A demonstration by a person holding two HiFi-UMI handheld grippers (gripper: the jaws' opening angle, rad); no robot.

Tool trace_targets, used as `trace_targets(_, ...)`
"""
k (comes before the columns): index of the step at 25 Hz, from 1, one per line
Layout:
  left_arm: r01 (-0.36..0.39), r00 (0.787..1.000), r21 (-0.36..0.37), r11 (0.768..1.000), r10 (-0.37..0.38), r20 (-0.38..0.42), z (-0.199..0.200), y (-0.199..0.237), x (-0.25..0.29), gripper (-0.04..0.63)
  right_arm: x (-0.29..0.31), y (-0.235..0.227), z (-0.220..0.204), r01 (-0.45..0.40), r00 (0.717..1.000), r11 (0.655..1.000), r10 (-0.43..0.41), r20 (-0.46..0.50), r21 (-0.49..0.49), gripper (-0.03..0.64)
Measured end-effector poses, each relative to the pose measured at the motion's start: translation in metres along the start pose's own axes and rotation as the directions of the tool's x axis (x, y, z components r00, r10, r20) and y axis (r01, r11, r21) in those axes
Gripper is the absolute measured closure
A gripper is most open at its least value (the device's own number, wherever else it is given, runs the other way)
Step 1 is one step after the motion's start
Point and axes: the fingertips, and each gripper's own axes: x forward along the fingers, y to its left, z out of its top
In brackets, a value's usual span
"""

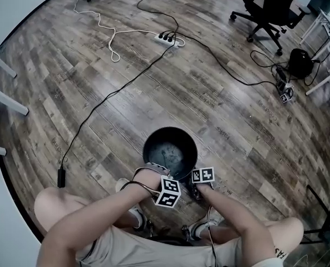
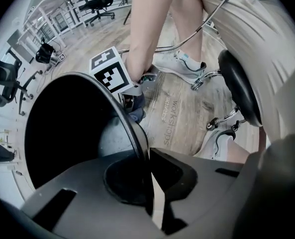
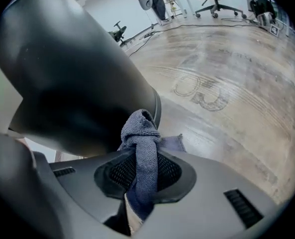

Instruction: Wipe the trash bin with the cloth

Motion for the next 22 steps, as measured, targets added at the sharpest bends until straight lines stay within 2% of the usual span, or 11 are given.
trace_targets(3,-0.004,1.0,0.005,1.0,0.004,0.001,0.001,0.0,0.002,0.566,-0.006,-0.002,-0.003,0.044,0.999,0.999,-0.044,-0.014,0.029,0.54)
trace_targets(5,0.025,0.999,0.012,1.0,-0.026,0.026,0.003,-0.004,-0.001,0.564,-0.024,0.003,-0.005,0.122,0.992,0.992,-0.123,-0.04,-0.006,0.54)
trace_targets(7,0.066,0.995,0.043,0.997,-0.069,0.069,0.008,-0.008,-0.009,0.533,-0.051,0.017,-0.008,0.14,0.989,0.989,-0.142,-0.042,-0.038,0.54)
trace_targets(10,0.086,0.99,0.081,0.993,-0.094,0.106,0.004,-0.007,-0.024,0.503,-0.089,0.051,-0.014,0.078,0.995,0.993,-0.082,-0.053,-0.086,0.54)
trace_targets(16,0.067,0.996,0.114,0.991,-0.074,0.059,-0.014,-0.007,-0.021,0.495,-0.156,0.123,0.002,-0.056,0.998,0.983,0.051,-0.037,-0.177,0.54)
trace_targets(19,0.059,0.996,0.118,0.991,-0.066,0.052,-0.016,-0.012,-0.012,0.497,-0.155,0.149,0.018,-0.106,0.994,0.98,0.105,-0.019,-0.169,0.54)
trace_targets(22,0.031,0.998,0.114,0.993,-0.036,0.042,-0.015,-0.01,-0.006,0.527,-0.139,0.15,0.022,-0.108,0.994,0.981,0.103,-0.039,-0.161,0.54)
